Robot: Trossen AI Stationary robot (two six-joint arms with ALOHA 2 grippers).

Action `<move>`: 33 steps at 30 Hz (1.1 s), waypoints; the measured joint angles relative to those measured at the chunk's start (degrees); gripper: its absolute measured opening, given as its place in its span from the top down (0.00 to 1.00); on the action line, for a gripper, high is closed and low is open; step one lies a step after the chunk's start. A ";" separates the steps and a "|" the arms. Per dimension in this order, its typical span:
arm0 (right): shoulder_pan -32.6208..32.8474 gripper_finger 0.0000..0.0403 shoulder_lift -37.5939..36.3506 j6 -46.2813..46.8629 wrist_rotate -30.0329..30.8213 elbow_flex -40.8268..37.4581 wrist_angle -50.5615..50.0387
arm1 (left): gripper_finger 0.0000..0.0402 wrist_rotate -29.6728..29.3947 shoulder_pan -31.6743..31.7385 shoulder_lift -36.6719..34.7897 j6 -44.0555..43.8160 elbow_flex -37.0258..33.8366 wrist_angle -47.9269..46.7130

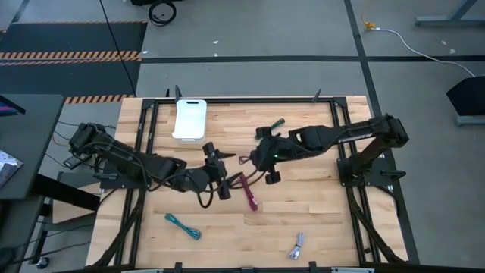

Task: Pick and place USB-C Cables
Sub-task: Put the purple charger cable into the white bin

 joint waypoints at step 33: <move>-0.46 0.96 0.76 0.19 -1.80 -0.02 1.25 | 0.31 3.81 2.98 0.02 -2.01 0.00 3.47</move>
